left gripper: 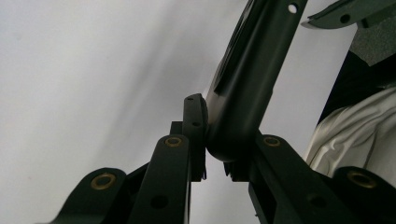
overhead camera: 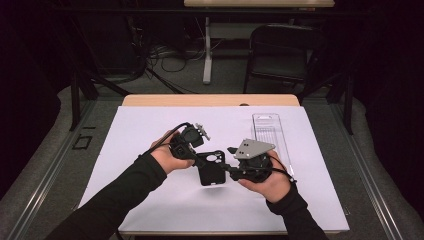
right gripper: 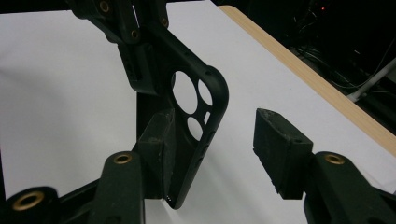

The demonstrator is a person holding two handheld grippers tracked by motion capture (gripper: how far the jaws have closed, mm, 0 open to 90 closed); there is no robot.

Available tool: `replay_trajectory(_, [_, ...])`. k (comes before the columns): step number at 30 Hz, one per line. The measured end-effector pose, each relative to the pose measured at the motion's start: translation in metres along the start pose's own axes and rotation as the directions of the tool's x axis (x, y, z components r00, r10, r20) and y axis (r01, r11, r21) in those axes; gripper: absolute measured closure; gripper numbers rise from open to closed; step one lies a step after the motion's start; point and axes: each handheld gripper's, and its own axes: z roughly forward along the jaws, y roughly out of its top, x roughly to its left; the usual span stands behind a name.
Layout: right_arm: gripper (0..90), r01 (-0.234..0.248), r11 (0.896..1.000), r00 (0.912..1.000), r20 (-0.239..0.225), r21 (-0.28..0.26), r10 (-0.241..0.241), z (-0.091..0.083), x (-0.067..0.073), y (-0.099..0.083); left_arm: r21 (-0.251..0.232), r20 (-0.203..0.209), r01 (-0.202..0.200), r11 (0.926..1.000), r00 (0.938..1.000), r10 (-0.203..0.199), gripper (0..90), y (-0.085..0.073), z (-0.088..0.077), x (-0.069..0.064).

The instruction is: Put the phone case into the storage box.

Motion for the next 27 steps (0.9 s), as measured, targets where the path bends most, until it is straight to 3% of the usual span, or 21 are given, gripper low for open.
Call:
replay_trajectory(14, [58.2,-0.017,1.000,0.9996,-0.022,-0.006,0.017,0.0008,0.0002,-0.0014,0.008,0.002,-0.010,0.9999,0.9999,0.010,81.3,0.0036,0.0049,-0.0040])
replay_trajectory(22, [65.9,-0.028,1.000,0.9996,0.004,0.013,0.028,0.0006,-0.0002,-0.0012,0.010,0.008,-0.014,0.9999,0.9999,0.013,81.3,0.0045,0.0059,-0.0055])
replay_trajectory(27, [71.0,-0.052,0.999,0.9987,-0.005,0.007,0.052,0.0005,-0.0003,-0.0014,0.011,0.010,-0.015,0.9998,0.9998,0.015,81.3,0.0047,0.0064,-0.0057])
